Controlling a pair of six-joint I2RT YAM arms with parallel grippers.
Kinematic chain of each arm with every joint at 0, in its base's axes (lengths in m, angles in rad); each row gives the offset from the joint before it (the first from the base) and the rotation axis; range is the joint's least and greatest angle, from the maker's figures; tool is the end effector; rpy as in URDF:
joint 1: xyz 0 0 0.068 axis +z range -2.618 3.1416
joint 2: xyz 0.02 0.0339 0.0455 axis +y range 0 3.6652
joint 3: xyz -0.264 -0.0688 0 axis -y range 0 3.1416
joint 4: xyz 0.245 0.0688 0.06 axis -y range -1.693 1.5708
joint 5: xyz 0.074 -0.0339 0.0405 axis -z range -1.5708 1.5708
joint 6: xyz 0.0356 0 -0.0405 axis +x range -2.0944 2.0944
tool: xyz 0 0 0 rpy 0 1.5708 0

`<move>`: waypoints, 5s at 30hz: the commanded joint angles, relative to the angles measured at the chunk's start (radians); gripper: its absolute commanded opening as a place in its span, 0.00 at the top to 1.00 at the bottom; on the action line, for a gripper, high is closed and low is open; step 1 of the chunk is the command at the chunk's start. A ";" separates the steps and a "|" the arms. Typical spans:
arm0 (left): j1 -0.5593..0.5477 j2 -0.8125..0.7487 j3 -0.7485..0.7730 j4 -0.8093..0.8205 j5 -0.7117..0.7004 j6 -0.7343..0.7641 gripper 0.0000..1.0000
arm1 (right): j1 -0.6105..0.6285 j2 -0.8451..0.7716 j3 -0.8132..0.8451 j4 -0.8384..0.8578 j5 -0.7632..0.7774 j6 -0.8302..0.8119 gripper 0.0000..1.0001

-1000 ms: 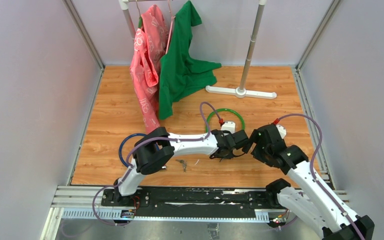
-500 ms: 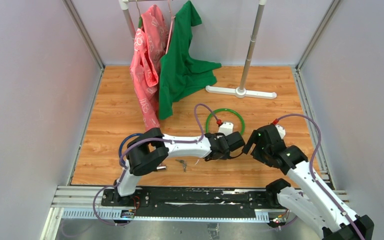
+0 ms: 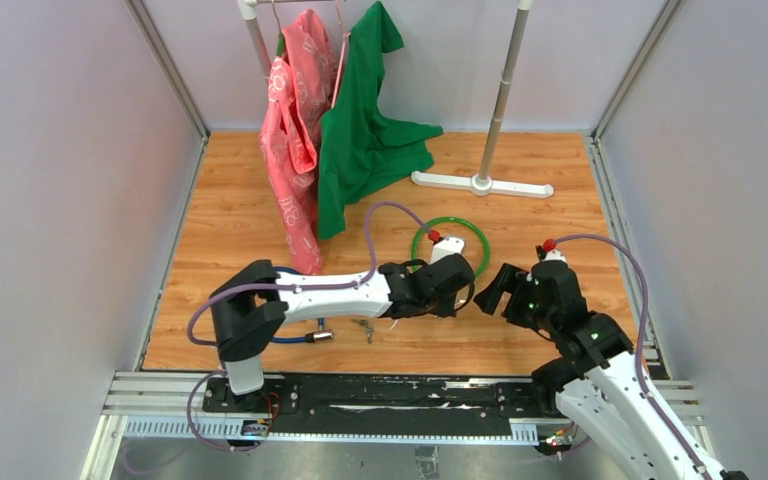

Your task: Unlock with the key

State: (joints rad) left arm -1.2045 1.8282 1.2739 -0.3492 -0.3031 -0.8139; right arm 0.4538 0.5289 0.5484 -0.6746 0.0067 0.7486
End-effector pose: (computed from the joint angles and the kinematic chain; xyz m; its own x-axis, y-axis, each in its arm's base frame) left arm 0.1510 -0.3640 0.2060 -0.7929 0.1297 -0.5954 0.3619 0.8863 -0.2889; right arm 0.1104 0.0536 0.2447 -0.6963 0.4176 -0.5838 0.0550 0.8420 0.5367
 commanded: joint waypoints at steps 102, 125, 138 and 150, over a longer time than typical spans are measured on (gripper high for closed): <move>0.016 -0.492 -0.138 0.022 0.240 0.229 0.90 | -0.007 -0.032 0.015 0.295 -0.521 0.238 1.00; -0.164 -0.759 -0.305 0.003 -0.219 0.519 0.19 | -0.006 0.051 0.261 -0.037 -0.488 0.129 1.00; -0.167 -0.805 -0.380 0.186 -0.479 0.746 0.00 | -0.006 0.104 0.325 -0.152 -0.465 0.134 1.00; -0.167 -1.013 -0.647 0.554 0.080 0.988 0.02 | -0.006 0.167 0.393 -0.254 -0.524 0.400 1.00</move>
State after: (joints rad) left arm -1.3643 0.8524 0.6975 0.0254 -0.4427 0.0757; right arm 0.4534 0.6792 0.8749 -0.8581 -0.4725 1.0302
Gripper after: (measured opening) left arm 0.990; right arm 0.010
